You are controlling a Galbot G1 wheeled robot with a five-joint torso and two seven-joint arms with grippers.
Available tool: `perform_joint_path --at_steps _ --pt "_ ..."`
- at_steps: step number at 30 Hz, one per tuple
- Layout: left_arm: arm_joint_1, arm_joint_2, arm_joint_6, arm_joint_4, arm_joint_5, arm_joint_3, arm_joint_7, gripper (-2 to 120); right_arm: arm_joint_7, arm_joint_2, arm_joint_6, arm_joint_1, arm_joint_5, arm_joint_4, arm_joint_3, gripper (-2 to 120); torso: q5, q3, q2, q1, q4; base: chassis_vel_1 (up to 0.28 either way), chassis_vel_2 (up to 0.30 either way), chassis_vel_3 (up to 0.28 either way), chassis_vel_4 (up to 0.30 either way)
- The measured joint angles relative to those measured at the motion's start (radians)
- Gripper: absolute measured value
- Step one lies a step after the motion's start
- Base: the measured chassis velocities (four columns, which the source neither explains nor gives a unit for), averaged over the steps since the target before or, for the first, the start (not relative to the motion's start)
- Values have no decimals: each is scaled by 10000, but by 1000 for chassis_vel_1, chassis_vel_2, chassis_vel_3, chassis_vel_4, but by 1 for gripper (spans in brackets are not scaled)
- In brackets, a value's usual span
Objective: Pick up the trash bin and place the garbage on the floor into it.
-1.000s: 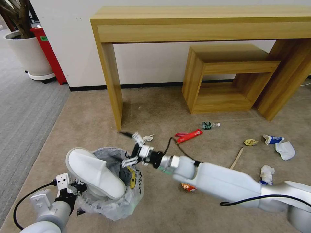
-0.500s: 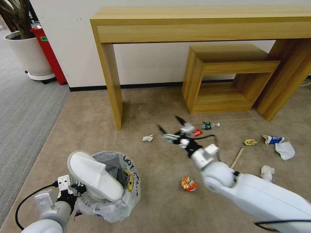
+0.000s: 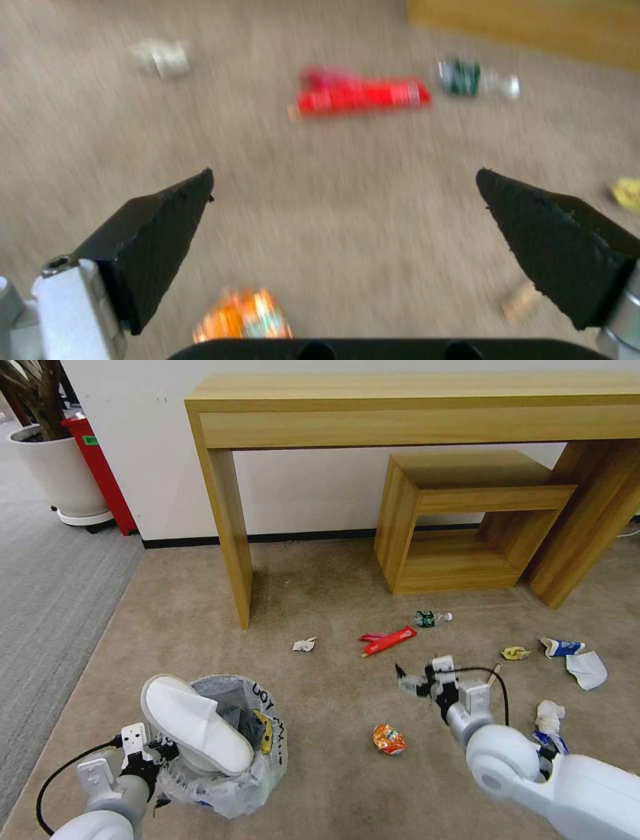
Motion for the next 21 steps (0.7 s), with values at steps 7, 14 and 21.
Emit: perform_joint_path --at_steps 7,14,21 --pt "-36 -149 -99 106 107 38 52 0 1195 208 -1287 17 166 -140 -799 100 1 1 0 0 -2 0 0 0 0" --pt "-69 -163 -192 217 181 31 72 0 1802 519 -1998 -23 204 -577 -1180 100 2 1 0 1 -2 0 0 0 0" --pt "-223 -292 -207 366 231 147 86 0 1222 1007 -1984 187 -1222 -1639 -2849 100 1 1 -1 0 -1 0 0 0 0"
